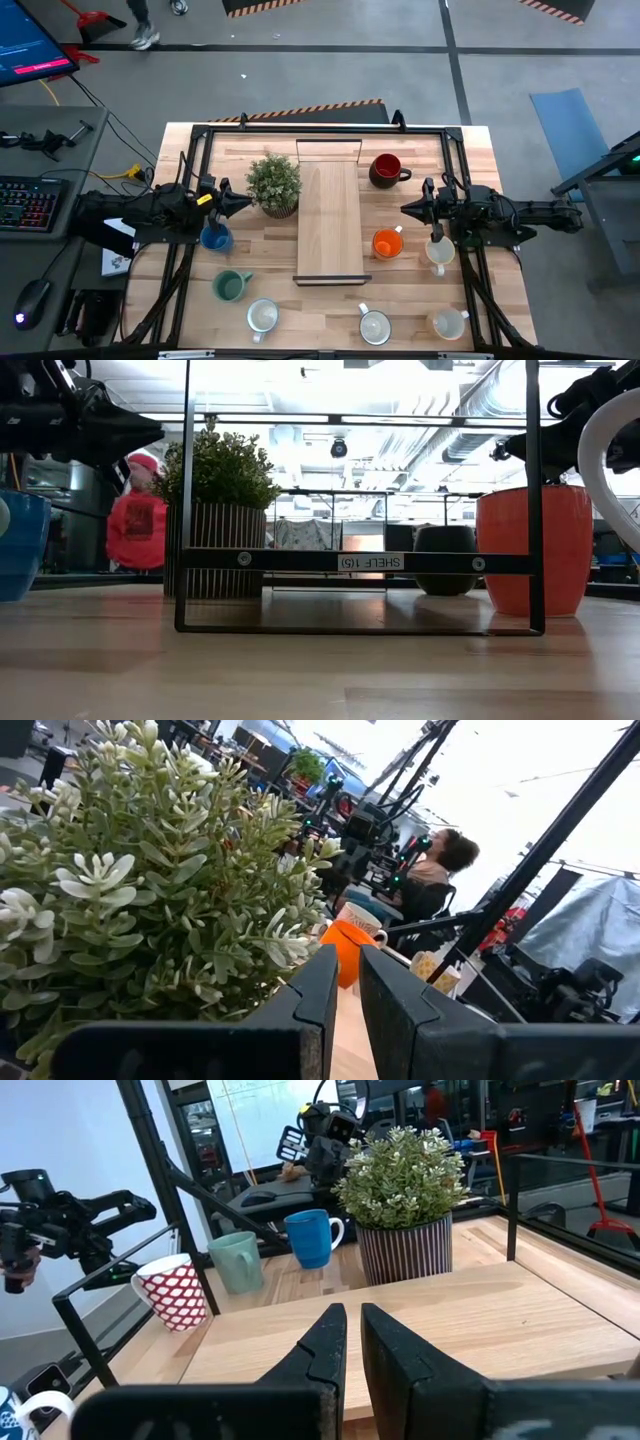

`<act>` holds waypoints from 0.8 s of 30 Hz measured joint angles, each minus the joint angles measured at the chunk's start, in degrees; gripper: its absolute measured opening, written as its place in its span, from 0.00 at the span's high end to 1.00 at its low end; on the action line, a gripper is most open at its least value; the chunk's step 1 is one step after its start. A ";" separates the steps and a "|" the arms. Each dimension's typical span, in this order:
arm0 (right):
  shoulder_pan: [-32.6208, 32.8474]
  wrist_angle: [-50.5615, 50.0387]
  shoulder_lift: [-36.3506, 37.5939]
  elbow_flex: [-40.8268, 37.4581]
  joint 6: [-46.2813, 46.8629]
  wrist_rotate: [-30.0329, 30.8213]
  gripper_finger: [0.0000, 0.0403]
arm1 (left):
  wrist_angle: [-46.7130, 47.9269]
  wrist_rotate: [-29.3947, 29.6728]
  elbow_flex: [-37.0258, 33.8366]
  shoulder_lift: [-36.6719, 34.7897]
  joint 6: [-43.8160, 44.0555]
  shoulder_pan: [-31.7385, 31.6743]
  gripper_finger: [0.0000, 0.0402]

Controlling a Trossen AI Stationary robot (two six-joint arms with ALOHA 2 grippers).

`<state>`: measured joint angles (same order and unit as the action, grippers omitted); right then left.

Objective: Place coffee mugs
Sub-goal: Put the black mug on the shelf

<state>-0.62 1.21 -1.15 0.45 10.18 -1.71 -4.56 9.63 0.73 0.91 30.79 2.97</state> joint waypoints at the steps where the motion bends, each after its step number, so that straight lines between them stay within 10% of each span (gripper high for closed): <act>1: 0.00 0.00 -0.01 0.02 -0.12 0.01 0.95 | 0.00 0.00 0.00 0.00 0.04 -0.01 0.91; 24: -0.09 1.54 -0.73 0.09 18.97 3.56 0.95 | -1.66 11.15 0.00 0.00 6.10 0.02 0.91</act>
<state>-0.71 2.75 -1.88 0.54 29.15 1.86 -6.21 20.78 0.73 0.91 36.88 2.98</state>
